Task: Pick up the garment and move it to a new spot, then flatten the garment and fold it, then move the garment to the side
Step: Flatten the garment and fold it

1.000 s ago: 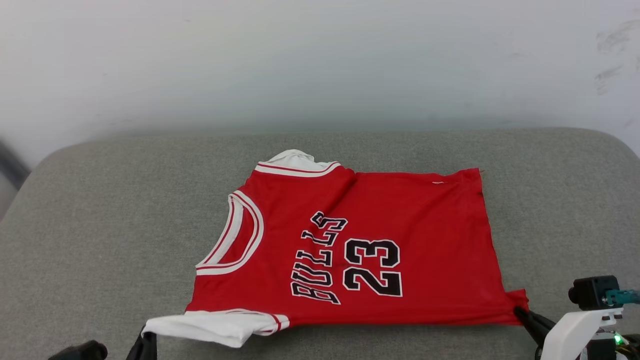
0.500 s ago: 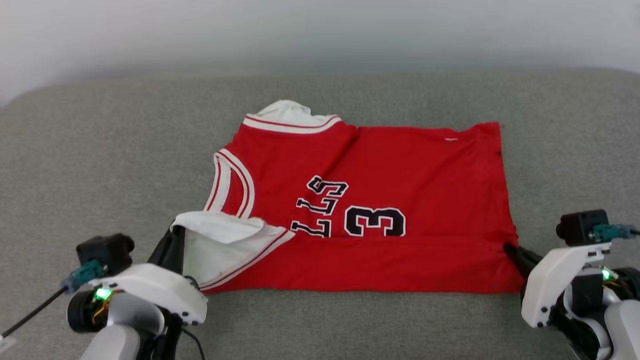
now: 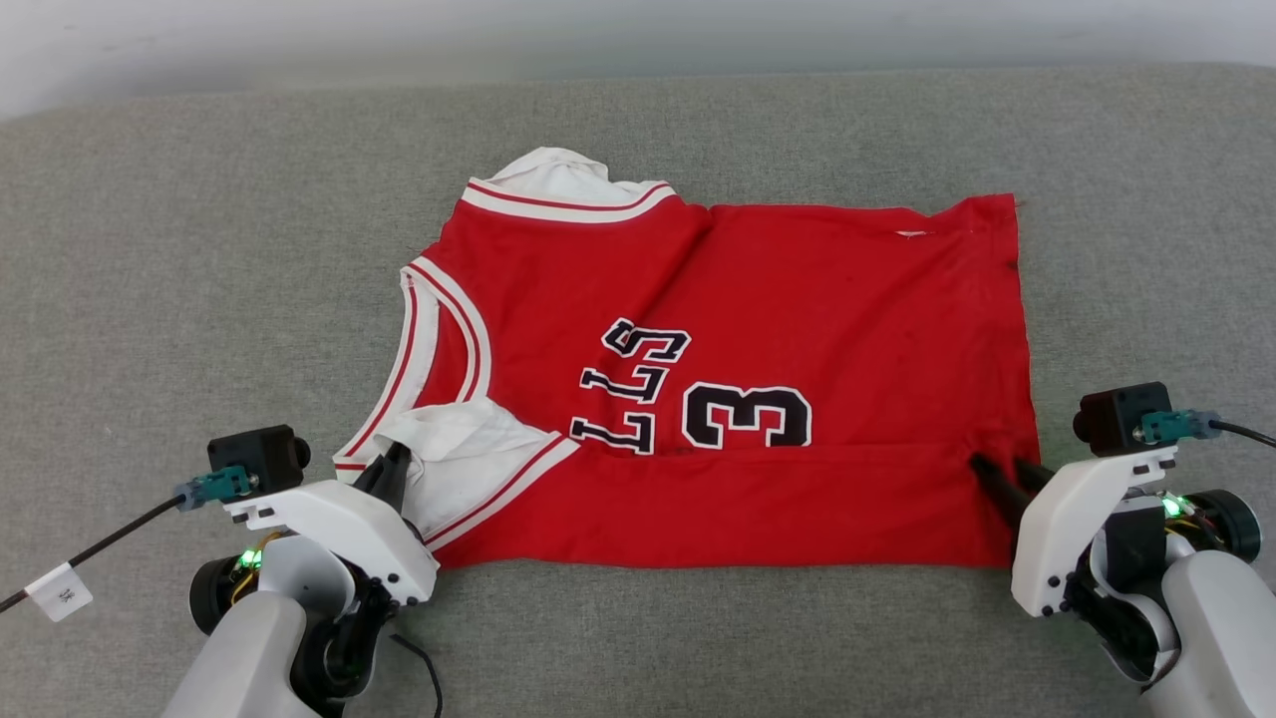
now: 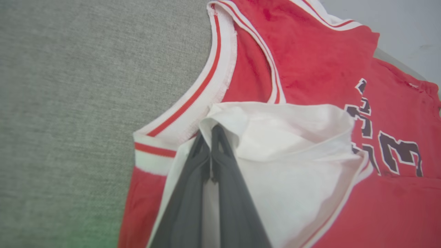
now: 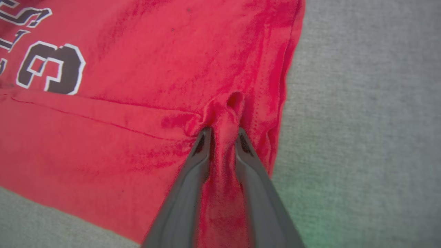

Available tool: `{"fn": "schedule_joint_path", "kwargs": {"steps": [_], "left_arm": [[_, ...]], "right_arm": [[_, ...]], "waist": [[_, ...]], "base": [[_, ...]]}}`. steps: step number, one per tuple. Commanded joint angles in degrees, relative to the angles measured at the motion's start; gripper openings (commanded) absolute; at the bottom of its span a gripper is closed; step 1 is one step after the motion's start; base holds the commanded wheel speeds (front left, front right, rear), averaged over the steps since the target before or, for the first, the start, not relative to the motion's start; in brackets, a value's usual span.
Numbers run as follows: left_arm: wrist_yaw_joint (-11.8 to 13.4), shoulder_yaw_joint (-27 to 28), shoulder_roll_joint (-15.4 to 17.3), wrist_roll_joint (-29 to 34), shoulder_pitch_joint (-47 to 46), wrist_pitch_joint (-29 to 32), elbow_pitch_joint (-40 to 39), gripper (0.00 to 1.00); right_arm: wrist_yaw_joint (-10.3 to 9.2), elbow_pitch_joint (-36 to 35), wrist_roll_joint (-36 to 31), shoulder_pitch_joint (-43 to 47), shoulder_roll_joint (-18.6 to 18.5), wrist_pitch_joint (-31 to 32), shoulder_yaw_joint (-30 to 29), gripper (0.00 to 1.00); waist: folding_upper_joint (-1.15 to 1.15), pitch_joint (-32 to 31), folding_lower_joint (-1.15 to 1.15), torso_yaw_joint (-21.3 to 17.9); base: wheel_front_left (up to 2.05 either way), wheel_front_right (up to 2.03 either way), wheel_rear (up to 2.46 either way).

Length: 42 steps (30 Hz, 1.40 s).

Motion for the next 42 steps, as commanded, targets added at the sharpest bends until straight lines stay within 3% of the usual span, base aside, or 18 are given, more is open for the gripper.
{"fn": "schedule_joint_path", "kwargs": {"steps": [1, 8, 19, 25, 32, 37, 42], "left_arm": [[-0.8, 0.4, -0.6, -1.2, -1.1, 0.1, 1.5, 0.99], [-2.3, 1.2, -0.3, -2.6, -2.8, -0.5, 6.4, 1.00], [0.5, 3.5, 4.0, -2.0, 3.3, -1.7, 3.6, 1.00], [2.0, 3.0, 9.3, -2.9, 7.8, 6.7, -4.9, 1.00], [4.6, 2.8, 17.5, -5.9, 12.2, 22.3, -14.9, 1.00], [6.1, 2.7, 20.6, -8.5, 13.4, 30.2, -18.1, 1.00], [7.5, 3.0, 21.5, -11.0, 13.8, 35.1, -18.8, 1.00]], "right_arm": [[-0.08, 2.1, 0.3, 0.3, 0.3, -0.4, 0.7, 1.00], [-0.09, 2.6, 1.4, 1.9, -0.1, -6.0, 1.8, 1.00], [-0.06, -6.0, -3.0, 8.6, 0.6, -19.9, 0.2, 1.00], [-0.06, -12.1, -7.1, 13.2, 2.9, -22.5, -2.5, 1.00], [-0.06, -18.6, -9.1, 16.2, 6.5, -21.4, -3.7, 1.00], [-0.06, -20.7, -10.1, 16.4, 7.6, -20.1, -3.7, 1.00], [-0.06, -22.3, -10.6, 15.1, 8.9, -20.3, -3.7, 1.00]], "waist": [[0.00, -0.1, -0.01, -0.1], [0.00, -2.1, -0.01, -0.7], [0.00, -9.2, -0.01, -3.5], [0.00, -11.8, -0.01, -4.7], [0.00, -11.2, -0.01, -6.5], [0.00, -9.2, -0.01, -7.7], [0.00, -5.5, -0.01, -9.3]], "base": [[0.00, 0.00, 0.00], [0.00, 0.00, 0.00], [0.00, 0.00, 0.00], [0.00, 0.00, 0.00], [0.00, 0.00, 0.00], [0.00, 0.00, 0.00], [0.00, 0.00, 0.00]]}}
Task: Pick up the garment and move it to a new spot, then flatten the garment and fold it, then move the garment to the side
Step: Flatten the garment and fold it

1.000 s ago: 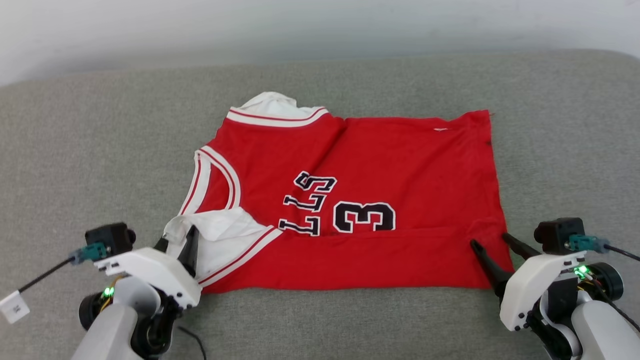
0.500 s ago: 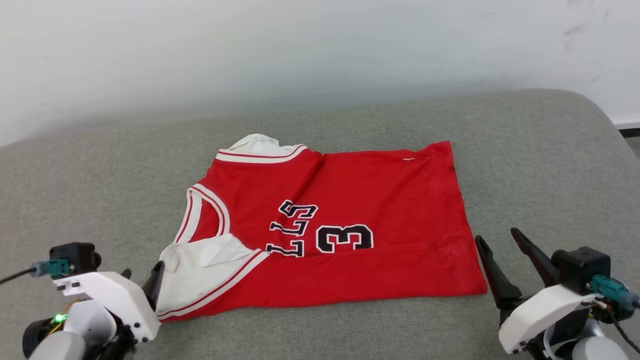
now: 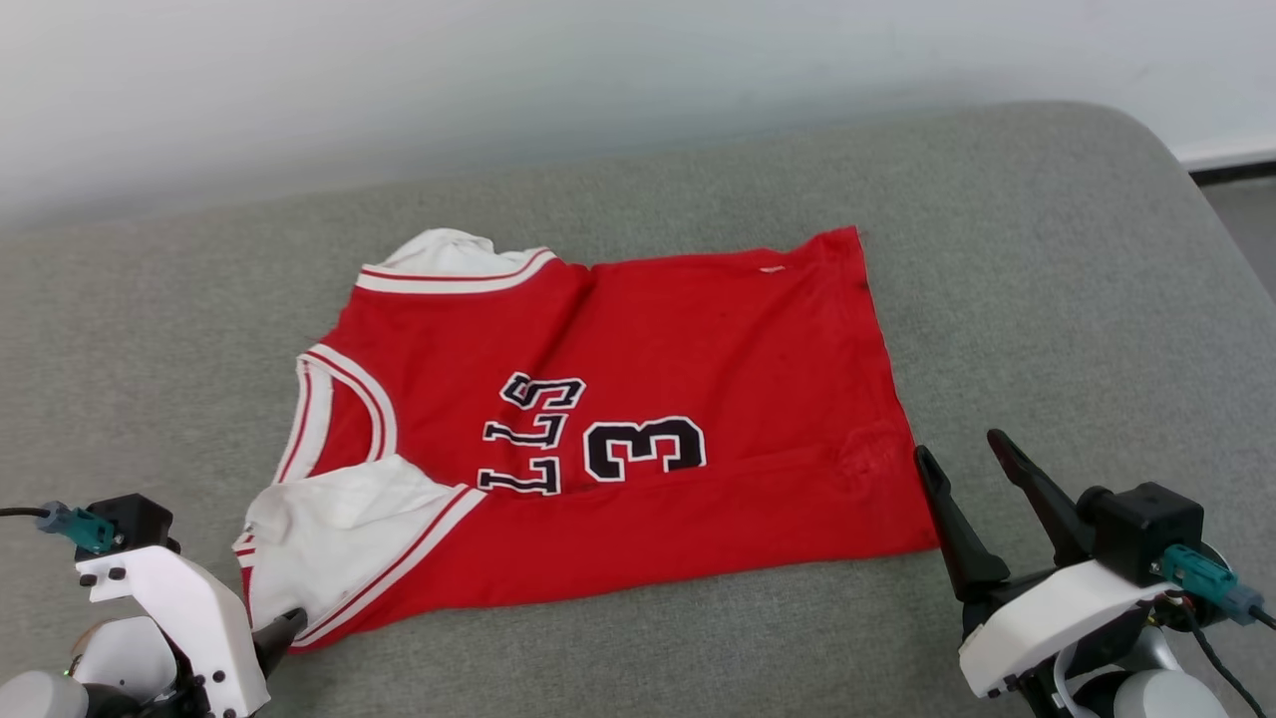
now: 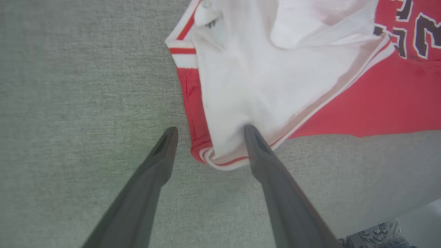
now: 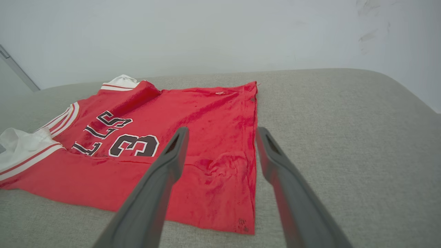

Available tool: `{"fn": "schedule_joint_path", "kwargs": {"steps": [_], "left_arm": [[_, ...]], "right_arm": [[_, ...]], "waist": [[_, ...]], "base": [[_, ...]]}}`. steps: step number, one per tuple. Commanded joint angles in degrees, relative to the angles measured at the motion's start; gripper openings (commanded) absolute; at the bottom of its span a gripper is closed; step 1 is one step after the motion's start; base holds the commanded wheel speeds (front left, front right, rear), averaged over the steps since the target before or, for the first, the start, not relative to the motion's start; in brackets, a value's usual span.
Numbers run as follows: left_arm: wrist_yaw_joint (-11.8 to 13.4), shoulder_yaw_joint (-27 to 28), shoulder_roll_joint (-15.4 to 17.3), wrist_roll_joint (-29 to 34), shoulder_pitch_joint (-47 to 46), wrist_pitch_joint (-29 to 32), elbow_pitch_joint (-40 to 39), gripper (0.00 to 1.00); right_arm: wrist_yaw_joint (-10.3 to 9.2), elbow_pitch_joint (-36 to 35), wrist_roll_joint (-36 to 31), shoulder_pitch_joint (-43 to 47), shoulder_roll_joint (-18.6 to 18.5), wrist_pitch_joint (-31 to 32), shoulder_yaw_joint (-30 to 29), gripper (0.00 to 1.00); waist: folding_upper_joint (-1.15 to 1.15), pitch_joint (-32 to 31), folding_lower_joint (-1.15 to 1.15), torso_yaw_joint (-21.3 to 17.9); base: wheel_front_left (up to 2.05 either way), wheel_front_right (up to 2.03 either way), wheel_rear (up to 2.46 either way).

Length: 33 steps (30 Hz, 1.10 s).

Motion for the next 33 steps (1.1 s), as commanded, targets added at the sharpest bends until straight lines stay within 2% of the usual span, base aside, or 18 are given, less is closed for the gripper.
{"fn": "schedule_joint_path", "kwargs": {"steps": [1, 6, 8, 9, 10, 11, 17, 20, 28, 33], "left_arm": [[0.4, 0.3, -0.1, -0.4, 0.3, 0.3, 0.3, 1.00], [0.0, -0.9, -1.8, -2.4, 0.0, 2.6, 2.7, 1.00], [-0.3, -1.6, -3.4, -3.4, 0.2, 3.0, 4.0, 1.00], [-0.7, -1.7, -4.2, -3.6, 0.1, 2.4, 4.4, 0.52], [-1.1, -1.8, -4.9, -3.8, -0.1, 1.8, 5.0, 0.21], [-1.4, -2.1, -5.5, -4.0, -0.2, 1.6, 5.6, 0.00], [-2.8, -1.5, -7.0, -3.0, -1.8, -2.7, 7.8, 0.00], [-3.0, -1.1, -7.0, -1.5, -3.0, -5.6, 7.6, 0.00], [-2.0, -1.5, -7.3, 3.3, -5.5, -11.3, 1.4, 0.00], [-1.3, -2.8, -7.7, 6.0, -7.3, -12.6, -3.4, 0.00]], "right_arm": [[-0.04, -0.3, -0.4, -1.0, 0.4, -0.4, -0.1, 1.00], [-0.04, 0.0, -0.1, -1.8, 1.2, -1.0, -0.5, 1.00], [-0.04, 0.3, -0.1, -2.1, 1.1, -0.8, -0.8, 1.00], [-0.04, 0.3, 0.0, -2.3, 1.0, -0.7, -0.9, 1.00], [-0.04, 0.2, 0.2, -2.4, 1.0, -0.7, -1.2, 1.00], [-0.04, 0.1, 0.4, -2.4, 0.8, -0.6, -1.6, 1.00], [-0.04, 0.6, 3.2, -1.6, -0.3, 4.6, -4.4, 1.00], [-0.04, 1.6, 5.7, -1.2, -1.3, 11.6, -7.0, 1.00], [-0.03, 4.2, 9.5, -3.2, -3.4, 36.0, -12.6, 1.00], [-0.03, 5.5, 9.6, -6.3, -2.5, 42.7, -12.8, 1.00]], "waist": [[0.00, 2.1, 0.00, -1.3], [0.00, 4.3, 0.00, -2.3], [0.00, 4.5, 0.00, -2.4], [0.00, 4.6, 0.00, -2.3], [0.00, 4.6, 0.00, -2.3], [0.00, 4.5, 0.00, -2.1], [0.00, 2.6, 0.00, -0.2], [0.00, 1.6, 0.00, 1.1], [0.00, 2.1, 0.00, 4.9], [0.00, 4.2, 0.00, 7.1]], "base": [[0.00, 0.00, 0.00], [0.00, 0.00, 0.00], [0.00, 0.00, 0.00], [0.00, 0.00, 0.00], [0.00, 0.00, 0.00], [0.00, 0.00, 0.00], [0.00, 0.00, 0.00], [0.00, 0.00, 0.00], [0.00, 0.00, 0.00], [0.00, 0.00, 0.00]]}}
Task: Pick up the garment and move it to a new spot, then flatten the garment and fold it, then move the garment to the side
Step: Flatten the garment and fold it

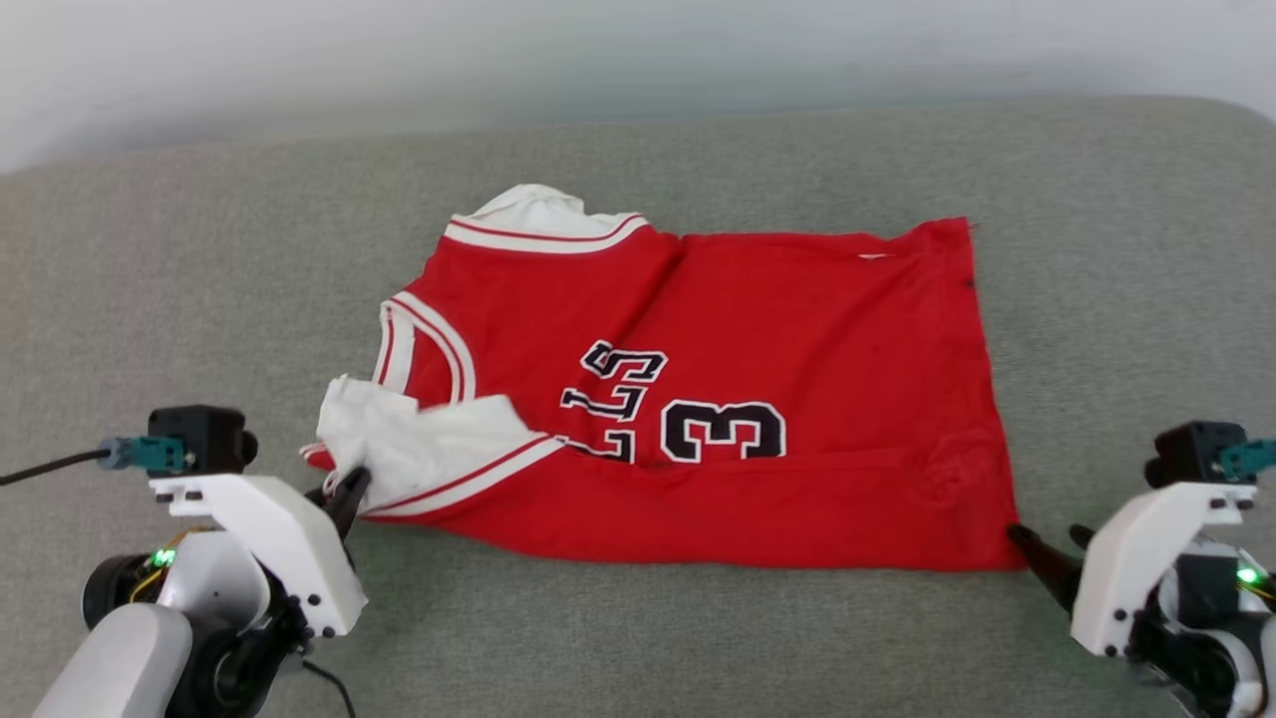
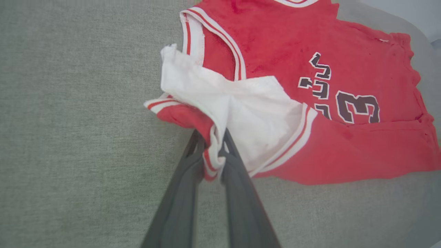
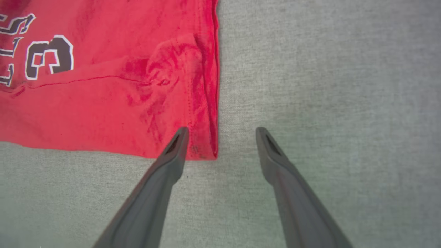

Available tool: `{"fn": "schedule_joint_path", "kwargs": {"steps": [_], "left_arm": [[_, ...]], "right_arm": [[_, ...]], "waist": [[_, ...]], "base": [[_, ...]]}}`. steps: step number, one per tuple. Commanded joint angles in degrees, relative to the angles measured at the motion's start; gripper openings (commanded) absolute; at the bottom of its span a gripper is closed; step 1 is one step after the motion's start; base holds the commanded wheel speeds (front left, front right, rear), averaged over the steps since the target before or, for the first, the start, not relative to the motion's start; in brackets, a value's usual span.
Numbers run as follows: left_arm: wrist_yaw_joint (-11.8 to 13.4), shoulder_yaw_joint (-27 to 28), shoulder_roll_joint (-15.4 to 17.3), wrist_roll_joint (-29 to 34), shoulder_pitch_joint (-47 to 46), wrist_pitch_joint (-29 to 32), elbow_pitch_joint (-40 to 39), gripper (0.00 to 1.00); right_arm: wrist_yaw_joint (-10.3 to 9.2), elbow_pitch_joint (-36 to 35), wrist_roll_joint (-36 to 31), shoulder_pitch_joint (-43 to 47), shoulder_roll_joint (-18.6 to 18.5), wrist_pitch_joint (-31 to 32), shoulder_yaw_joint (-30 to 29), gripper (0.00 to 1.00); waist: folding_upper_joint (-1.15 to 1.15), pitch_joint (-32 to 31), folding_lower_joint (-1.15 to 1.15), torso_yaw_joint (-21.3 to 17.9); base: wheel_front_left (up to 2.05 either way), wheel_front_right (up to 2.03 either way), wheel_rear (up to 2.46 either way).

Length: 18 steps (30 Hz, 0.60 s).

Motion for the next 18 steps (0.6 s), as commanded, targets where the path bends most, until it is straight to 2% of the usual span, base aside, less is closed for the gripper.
{"fn": "schedule_joint_path", "kwargs": {"steps": [1, 9, 10, 11, 18], "left_arm": [[0.4, -0.4, -0.2, 0.9, -0.9, -0.3, -1.2, 0.00], [0.9, -1.8, -0.8, 1.9, -1.2, -0.1, -3.2, 0.00], [0.9, -1.9, -0.8, 1.8, -1.1, -0.2, -3.2, 0.00], [0.8, -2.0, -0.8, 1.8, -1.0, -0.3, -3.0, 0.00], [0.8, -1.7, -1.2, 1.3, 0.1, -1.5, -2.1, 0.00]], "right_arm": [[-0.02, 1.0, 0.2, -1.6, 0.8, 1.2, 0.4, 1.00], [-0.01, 8.3, 2.5, -5.1, 2.5, 4.0, 3.8, 1.00], [0.00, 8.7, 3.0, -5.1, 2.7, 4.0, 4.1, 0.44], [0.00, 9.1, 3.4, -5.1, 2.6, 3.8, 4.5, 0.00], [-0.02, 9.5, 4.8, -6.0, -0.2, 2.7, 4.9, 0.00]], "waist": [[0.00, 1.5, 0.00, 1.3], [0.00, 3.1, 0.00, 2.9], [0.00, 3.1, 0.00, 3.0], [0.00, 3.0, 0.00, 3.1], [0.00, 1.1, 0.00, 2.7]], "base": [[0.00, 0.00, 0.00], [0.00, 0.00, 0.00], [0.00, 0.00, 0.00], [0.00, 0.00, 0.00], [0.00, 0.00, 0.00]]}}
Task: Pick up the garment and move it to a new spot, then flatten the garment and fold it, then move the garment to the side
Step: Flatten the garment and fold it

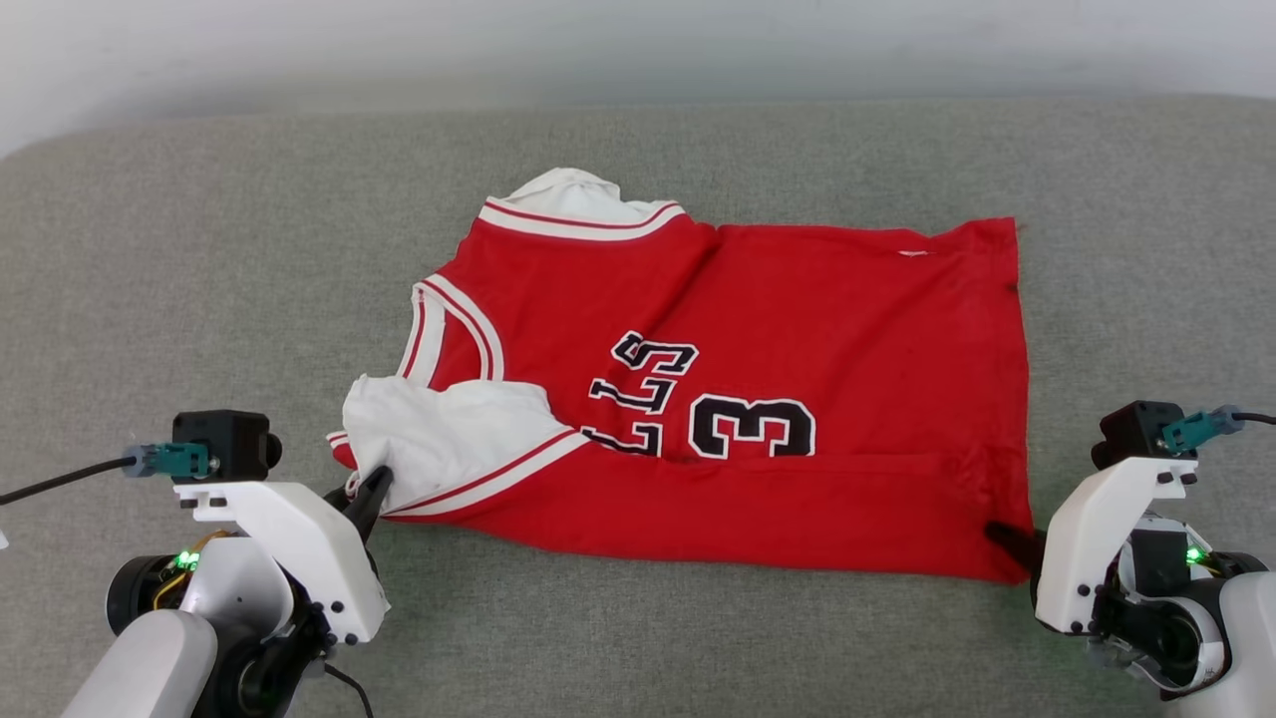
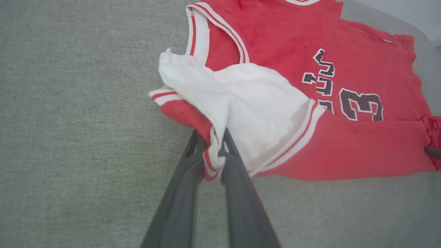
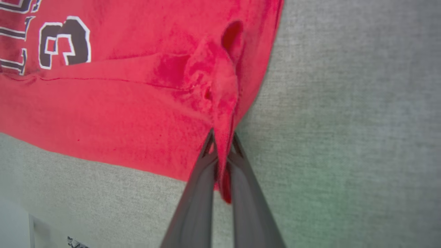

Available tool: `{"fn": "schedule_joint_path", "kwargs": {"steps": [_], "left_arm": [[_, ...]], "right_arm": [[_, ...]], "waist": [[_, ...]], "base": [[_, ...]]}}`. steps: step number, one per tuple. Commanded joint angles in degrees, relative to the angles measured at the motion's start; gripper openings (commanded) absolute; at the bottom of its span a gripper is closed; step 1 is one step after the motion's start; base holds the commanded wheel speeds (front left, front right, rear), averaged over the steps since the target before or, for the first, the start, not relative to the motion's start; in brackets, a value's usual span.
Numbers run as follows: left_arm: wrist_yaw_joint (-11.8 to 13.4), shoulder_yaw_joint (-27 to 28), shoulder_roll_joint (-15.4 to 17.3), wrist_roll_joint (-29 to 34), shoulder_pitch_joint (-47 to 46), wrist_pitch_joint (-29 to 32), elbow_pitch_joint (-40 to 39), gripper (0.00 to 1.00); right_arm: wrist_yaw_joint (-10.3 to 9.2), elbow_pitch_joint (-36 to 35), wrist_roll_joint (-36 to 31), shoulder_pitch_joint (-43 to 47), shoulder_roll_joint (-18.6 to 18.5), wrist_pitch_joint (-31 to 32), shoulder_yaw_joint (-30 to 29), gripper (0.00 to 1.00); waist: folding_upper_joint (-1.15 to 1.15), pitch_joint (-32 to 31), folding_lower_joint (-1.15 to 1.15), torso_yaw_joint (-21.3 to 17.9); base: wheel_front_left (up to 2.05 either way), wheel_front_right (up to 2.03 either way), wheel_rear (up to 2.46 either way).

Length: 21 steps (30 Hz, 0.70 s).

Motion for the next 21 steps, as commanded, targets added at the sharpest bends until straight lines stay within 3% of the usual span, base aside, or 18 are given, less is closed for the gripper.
{"fn": "schedule_joint_path", "kwargs": {"steps": [1, 14, 21], "left_arm": [[0.2, 0.2, 0.0, 0.1, 0.6, -0.7, 0.3, 0.00], [3.0, 0.1, -1.1, -0.5, 10.5, -3.7, -1.1, 0.00], [5.5, 0.8, -0.5, -1.7, 17.7, -3.1, -3.7, 0.00]], "right_arm": [[-0.02, 0.5, 0.5, 0.3, -0.6, -0.2, 0.6, 0.00], [-0.02, -2.4, 2.3, 6.7, -3.3, 0.0, 3.6, 0.00], [-0.01, -5.3, 2.7, 12.3, -3.6, 0.7, 3.3, 0.00]], "waist": [[0.00, -1.1, -0.01, -0.3], [0.00, -12.4, -0.01, -0.9], [0.00, -14.3, -0.01, -0.8]], "base": [[0.00, 0.00, 0.00], [0.00, 0.00, 0.00], [0.00, 0.00, 0.00]]}}
